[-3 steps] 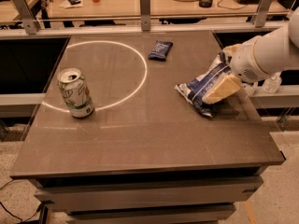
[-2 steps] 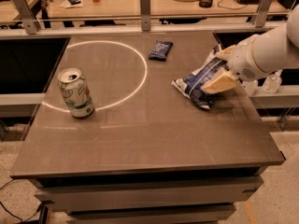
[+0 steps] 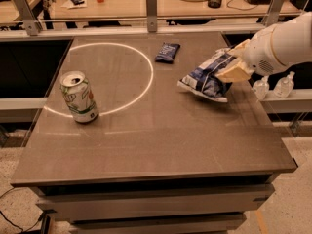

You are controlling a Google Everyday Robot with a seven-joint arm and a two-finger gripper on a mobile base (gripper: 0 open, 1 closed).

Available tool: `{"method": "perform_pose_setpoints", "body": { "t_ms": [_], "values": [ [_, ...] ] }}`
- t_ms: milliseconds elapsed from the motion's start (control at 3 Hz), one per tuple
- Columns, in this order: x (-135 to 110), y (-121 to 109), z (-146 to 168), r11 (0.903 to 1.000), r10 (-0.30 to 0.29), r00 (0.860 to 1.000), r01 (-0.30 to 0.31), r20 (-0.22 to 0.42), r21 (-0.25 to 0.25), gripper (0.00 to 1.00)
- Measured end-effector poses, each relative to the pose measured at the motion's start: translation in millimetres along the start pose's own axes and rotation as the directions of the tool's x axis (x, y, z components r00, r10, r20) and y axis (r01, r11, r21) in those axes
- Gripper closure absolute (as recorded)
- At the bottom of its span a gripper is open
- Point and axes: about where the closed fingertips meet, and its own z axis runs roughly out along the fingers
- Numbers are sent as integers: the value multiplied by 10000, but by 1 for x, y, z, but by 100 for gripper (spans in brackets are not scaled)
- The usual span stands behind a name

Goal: Move blue chip bag near rxbar blueberry

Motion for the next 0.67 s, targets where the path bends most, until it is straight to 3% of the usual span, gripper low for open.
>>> {"method": "perform_pose_setpoints", "body": {
  "t_ms": [333, 667],
  "values": [
    [-1, -28, -22, 9907, 984, 9948, -1005, 266, 916, 100],
    [-9, -69, -31, 9600, 1929, 9785, -2036, 727, 1923, 100]
  ]
}}
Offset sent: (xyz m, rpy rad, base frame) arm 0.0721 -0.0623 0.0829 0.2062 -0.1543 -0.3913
